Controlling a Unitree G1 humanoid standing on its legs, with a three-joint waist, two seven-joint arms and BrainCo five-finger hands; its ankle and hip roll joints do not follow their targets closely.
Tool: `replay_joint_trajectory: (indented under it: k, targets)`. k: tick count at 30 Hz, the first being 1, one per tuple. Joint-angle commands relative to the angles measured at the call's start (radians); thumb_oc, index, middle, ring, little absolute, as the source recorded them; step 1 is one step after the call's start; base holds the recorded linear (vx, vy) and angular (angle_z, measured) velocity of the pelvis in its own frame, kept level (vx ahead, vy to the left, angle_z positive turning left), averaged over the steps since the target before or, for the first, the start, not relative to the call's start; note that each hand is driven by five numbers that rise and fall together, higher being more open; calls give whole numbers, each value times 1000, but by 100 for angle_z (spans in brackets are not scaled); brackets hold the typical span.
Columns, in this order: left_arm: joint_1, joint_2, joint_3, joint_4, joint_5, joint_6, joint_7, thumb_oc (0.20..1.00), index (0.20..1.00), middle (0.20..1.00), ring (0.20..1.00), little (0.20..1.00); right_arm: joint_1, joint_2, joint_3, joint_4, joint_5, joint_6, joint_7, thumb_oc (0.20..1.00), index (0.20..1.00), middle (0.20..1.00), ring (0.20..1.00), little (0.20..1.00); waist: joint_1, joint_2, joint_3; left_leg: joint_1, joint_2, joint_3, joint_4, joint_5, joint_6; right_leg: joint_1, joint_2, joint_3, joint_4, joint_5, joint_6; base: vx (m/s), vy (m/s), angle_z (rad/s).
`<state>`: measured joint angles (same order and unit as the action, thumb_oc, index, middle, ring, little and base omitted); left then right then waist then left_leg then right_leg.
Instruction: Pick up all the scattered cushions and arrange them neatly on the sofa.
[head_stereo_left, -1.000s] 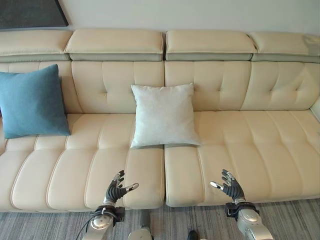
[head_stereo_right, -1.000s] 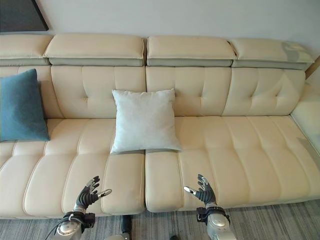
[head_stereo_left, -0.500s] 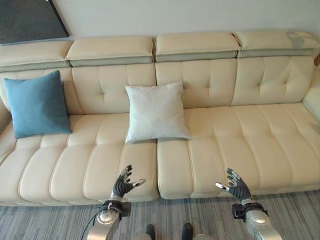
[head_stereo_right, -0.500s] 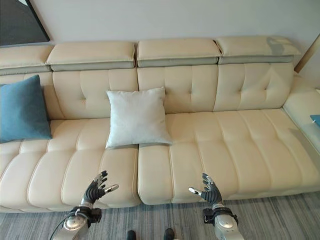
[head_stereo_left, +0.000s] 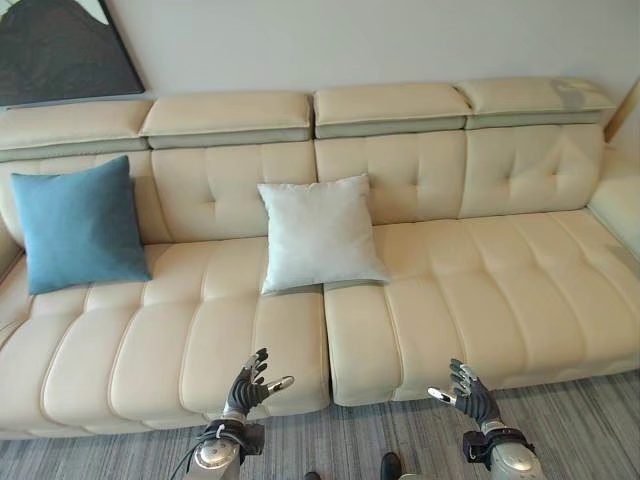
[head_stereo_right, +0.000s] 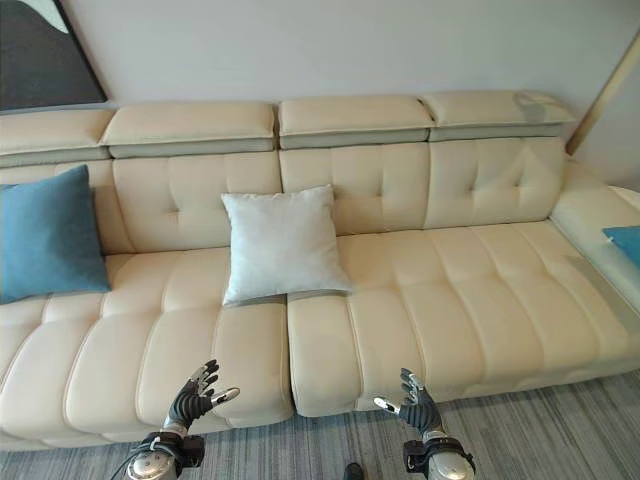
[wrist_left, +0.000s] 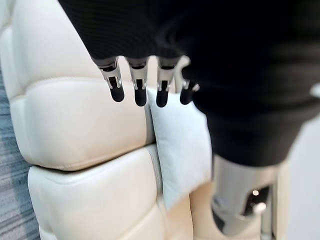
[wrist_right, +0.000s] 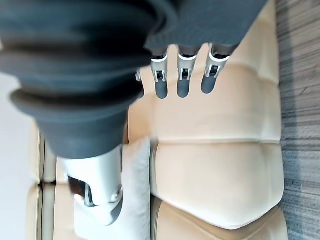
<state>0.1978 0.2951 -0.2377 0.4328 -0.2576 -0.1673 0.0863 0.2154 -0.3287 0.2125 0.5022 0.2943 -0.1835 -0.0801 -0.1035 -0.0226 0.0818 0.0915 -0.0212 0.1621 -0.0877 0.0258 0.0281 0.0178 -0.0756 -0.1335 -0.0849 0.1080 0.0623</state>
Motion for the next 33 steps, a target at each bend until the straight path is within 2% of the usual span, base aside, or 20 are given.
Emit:
replay_joint_trajectory:
  k: [1, 4, 6, 7, 8, 9, 12, 13, 14, 17, 20, 21, 22, 24, 25, 27, 28, 29, 31, 33]
  targets:
    - [-46, 29, 2, -25, 2, -40, -8, 1000, 1000, 1000, 1000, 1000, -65, 6, -31, -20, 1, -22, -9, 1000, 1000, 1000, 1000, 1000, -10, -18, 7, -1, -2, -6, 0, -80, -6, -3, 27, 39, 26, -96, 51, -86, 80, -41]
    - [-68, 37, -3, -29, 8, -41, -2, 1000, 1000, 1000, 1000, 1000, -72, 13, -42, -29, 1, -20, -16, 1000, 1000, 1000, 1000, 1000, -25, -9, 49, -7, -5, 71, 0, -93, 17, -100, 8, 55, 162, -101, 78, -131, 131, -59]
    - [-74, 39, -6, -31, 13, -42, 0, 1000, 1000, 1000, 1000, 1000, -72, 15, -45, -30, 3, -20, -16, 1000, 1000, 1000, 1000, 1000, -28, -5, 55, 0, -4, 95, 0, -100, 20, -118, 1, 47, 194, -103, 83, -32, 74, -107]
    - [-83, 38, -5, -31, 16, -42, 5, 1000, 1000, 1000, 1000, 1000, -73, 19, -47, -28, 1, -20, -20, 1000, 1000, 1000, 1000, 1000, -26, -3, 64, 11, -2, 116, 0, -108, 21, -131, -12, 11, 219, -103, 86, 56, 30, -113]
    - [-91, 36, -5, -35, 17, -41, 9, 1000, 1000, 1000, 1000, 1000, -76, 24, -51, -22, -3, -17, -24, 1000, 1000, 1000, 1000, 1000, -24, 2, 69, 29, 0, 128, 0, -124, 17, -127, -36, -47, 234, -111, 96, 95, -8, -111]
    - [-102, 34, 3, -53, 16, -34, 14, 1000, 1000, 1000, 1000, 1000, -84, 29, -59, -20, -8, -10, -38, 1000, 1000, 1000, 1000, 1000, -2, 7, 69, 44, 11, 190, 0, -133, 10, -119, -85, -219, 211, -91, 95, 113, -57, -119]
    - [-119, 34, 7, -57, 16, -31, 16, 1000, 1000, 1000, 1000, 1000, -99, 32, -64, -26, -19, -5, -53, 1000, 1000, 1000, 1000, 1000, 14, 7, 65, 61, 29, 283, 0, -130, -2, -110, -119, -406, 155, -49, 102, 111, -154, -134]
    - [-120, 34, 7, -57, 16, -31, 16, 1000, 1000, 1000, 1000, 1000, -99, 32, -64, -27, -19, -5, -53, 1000, 1000, 1000, 1000, 1000, 14, 7, 66, 61, 29, 283, 0, -130, -2, -109, -118, -406, 154, -48, 102, 124, -162, -101]
    - [-124, 34, 8, -53, 20, -29, 16, 1000, 1000, 1000, 1000, 1000, -102, 34, -66, -34, -19, -5, -55, 1000, 1000, 1000, 1000, 1000, 17, 7, 67, 71, 33, 300, 0, -134, -4, -105, -130, -443, 144, -38, 108, 48, -62, -96]
    - [-139, 32, -2, -47, 29, -25, 14, 1000, 1000, 1000, 1000, 1000, -100, 34, -71, -37, -14, -4, -55, 1000, 1000, 1000, 1000, 1000, 9, -1, 66, 85, 41, 309, 17, -150, -14, -86, -121, -424, 111, -49, 104, 206, -261, -38]
    - [-156, 16, -17, -35, 14, -28, 20, 1000, 1000, 1000, 1000, 1000, -97, 24, -76, -48, 14, -17, -63, 1000, 1000, 1000, 1000, 1000, -10, 3, 47, 92, 86, 336, 137, -186, -47, -54, -81, -381, 117, -100, 69, 287, -348, -16]
    - [-164, 12, -23, -36, 5, -30, 21, 1000, 1000, 1000, 1000, 1000, -100, 18, -79, -44, 23, -21, -65, 1000, 1000, 1000, 1000, 1000, -17, 6, 47, 79, 118, 345, 214, -173, -68, -41, -67, -372, 118, -126, 50, 174, -265, -38]
    - [-164, 12, -23, -36, 5, -30, 21, 1000, 1000, 1000, 1000, 1000, -100, 18, -79, -44, 23, -21, -65, 1000, 1000, 1000, 1000, 1000, -16, 7, 47, 78, 119, 345, 216, -175, -69, -41, -66, -372, 117, -126, 50, 188, -309, -42]
    - [-177, 8, -34, -32, -9, -31, 19, 1000, 1000, 1000, 1000, 1000, -109, 10, -77, -43, 37, -26, -69, 1000, 1000, 1000, 1000, 1000, -21, 9, 55, 41, 194, 352, 391, -109, -111, -8, -31, -353, 111, -168, 8, 228, -397, -51]
    - [-188, 6, -49, -34, -18, -36, 27, 1000, 1000, 1000, 1000, 1000, -120, -9, -63, -55, 34, -31, -66, 1000, 1000, 1000, 1000, 1000, -7, 10, 77, -1, 210, 275, 519, -47, -131, 26, 2, -316, 88, -188, -23, 237, -418, -72]
    - [-189, 2, -51, -41, -27, -37, 33, 1000, 1000, 1000, 1000, 1000, -129, -21, -53, -55, 23, -24, -65, 1000, 1000, 1000, 1000, 1000, 6, 6, 86, -42, 187, 173, 576, -29, -130, 40, 23, -271, 76, -204, -40, 191, -262, -110]
    - [-180, -3, -56, -46, -32, -35, 31, 1000, 1000, 1000, 1000, 1000, -128, -21, -47, -51, 20, -19, -62, 1000, 1000, 1000, 1000, 1000, 13, 2, 88, -64, 158, 129, 567, -53, -115, 44, 28, -242, 70, -207, -41, 110, -95, -121]
    - [-180, -3, -56, -47, -32, -35, 31, 1000, 1000, 1000, 1000, 1000, -127, -21, -46, -51, 20, -19, -62, 1000, 1000, 1000, 1000, 1000, 13, 2, 87, -64, 157, 129, 566, -53, -114, 43, 27, -241, 70, -207, -40, 114, -77, -96]
    - [-157, -2, -54, -60, -32, -33, 30, 1000, 1000, 1000, 1000, 1000, -119, -27, -42, -45, 18, -14, -55, 1000, 1000, 1000, 1000, 1000, 28, -11, 89, -107, 110, 51, 502, -90, -86, 50, 28, -184, 63, -199, -29, 190, -103, -77]
    - [-141, 0, -55, -57, -18, -32, 27, 1000, 1000, 1000, 1000, 1000, -109, -29, -40, -36, 14, -11, -48, 1000, 1000, 1000, 1000, 1000, 42, -30, 85, -144, 56, -40, 360, -101, -56, 48, 22, -140, 54, -189, -27, 213, -78, -92]
